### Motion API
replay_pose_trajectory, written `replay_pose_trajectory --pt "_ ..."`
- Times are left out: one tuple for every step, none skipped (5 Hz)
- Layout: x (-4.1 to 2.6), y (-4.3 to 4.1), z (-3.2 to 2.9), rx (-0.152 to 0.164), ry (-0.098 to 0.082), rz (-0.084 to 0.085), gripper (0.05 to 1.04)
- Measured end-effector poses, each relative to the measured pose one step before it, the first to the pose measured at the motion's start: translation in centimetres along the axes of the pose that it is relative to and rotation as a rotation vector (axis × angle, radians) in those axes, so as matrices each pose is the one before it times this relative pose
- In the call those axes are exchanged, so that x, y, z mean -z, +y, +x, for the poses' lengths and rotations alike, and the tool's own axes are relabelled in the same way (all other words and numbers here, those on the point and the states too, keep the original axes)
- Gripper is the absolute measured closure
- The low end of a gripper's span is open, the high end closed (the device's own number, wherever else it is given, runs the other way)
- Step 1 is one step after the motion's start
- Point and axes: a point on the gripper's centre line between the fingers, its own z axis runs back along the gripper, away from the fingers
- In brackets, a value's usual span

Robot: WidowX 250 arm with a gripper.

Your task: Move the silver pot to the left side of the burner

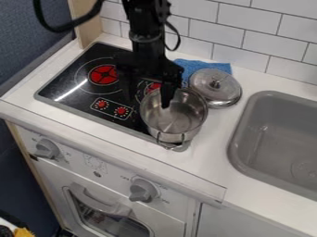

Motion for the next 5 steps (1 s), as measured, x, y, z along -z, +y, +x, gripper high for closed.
replay_pose_trajectory --pt "1.784 -0.14 0.0 0.0239 0.0462 -0.0071 0.083" --pt "0.214 -0.299 0.07 0.0165 -0.0001 -0.0188 0.134" --pt "0.285 0.202 -0.17 -0.0155 -0.005 -0.006 0.427" --pt "-0.003 0.137 0.001 -0.0103 0.0 0.0025 0.736" --pt "-0.004 -0.084 -0.018 -0.0008 0.0012 -0.0114 0.939"
